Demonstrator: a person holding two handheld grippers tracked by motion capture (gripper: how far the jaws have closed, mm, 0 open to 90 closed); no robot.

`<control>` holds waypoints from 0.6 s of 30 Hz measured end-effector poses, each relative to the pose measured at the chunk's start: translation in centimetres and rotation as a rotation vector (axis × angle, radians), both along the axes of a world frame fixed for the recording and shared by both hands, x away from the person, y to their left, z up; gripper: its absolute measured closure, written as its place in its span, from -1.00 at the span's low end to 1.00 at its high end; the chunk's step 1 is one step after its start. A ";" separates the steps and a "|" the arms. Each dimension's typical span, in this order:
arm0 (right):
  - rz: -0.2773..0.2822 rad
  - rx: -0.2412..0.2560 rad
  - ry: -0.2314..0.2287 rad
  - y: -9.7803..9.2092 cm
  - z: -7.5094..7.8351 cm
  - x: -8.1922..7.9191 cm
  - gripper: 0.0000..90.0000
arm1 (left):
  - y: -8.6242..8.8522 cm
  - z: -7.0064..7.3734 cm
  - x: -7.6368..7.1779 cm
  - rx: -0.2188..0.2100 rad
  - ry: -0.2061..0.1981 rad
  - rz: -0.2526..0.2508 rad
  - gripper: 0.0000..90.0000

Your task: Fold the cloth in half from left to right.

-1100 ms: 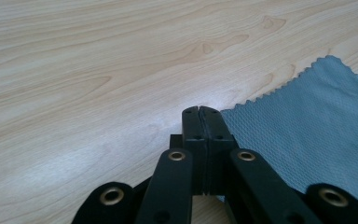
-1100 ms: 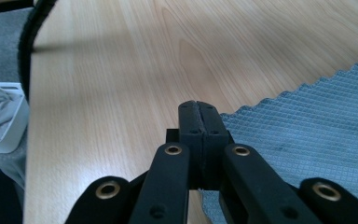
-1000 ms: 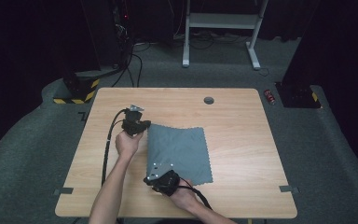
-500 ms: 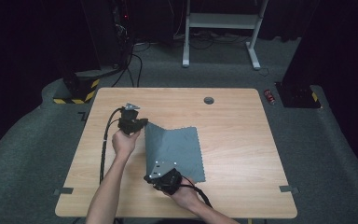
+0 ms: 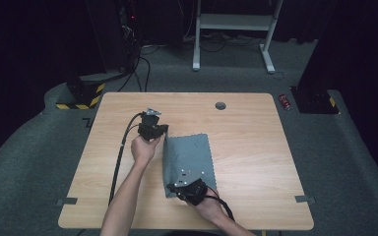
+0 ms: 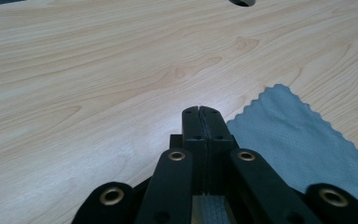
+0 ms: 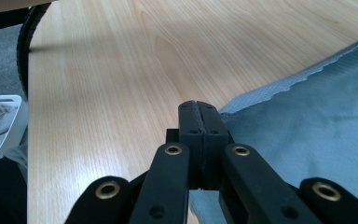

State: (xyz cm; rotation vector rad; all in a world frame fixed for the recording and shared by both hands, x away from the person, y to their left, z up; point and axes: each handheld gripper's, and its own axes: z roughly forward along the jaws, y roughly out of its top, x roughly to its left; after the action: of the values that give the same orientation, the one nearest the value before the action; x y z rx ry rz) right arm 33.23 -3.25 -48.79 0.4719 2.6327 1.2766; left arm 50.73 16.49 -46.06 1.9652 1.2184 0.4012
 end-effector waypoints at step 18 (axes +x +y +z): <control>-0.045 0.020 0.022 -2.5 -0.5 0.1 1.00 | -1.3 -0.3 0.5 -0.010 0.012 -0.017 0.99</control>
State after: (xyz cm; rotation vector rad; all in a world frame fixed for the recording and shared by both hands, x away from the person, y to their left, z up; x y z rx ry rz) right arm 33.37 -5.72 -49.33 0.5482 2.6133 1.2924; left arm 51.19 15.21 -46.33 1.9711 1.2088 0.3746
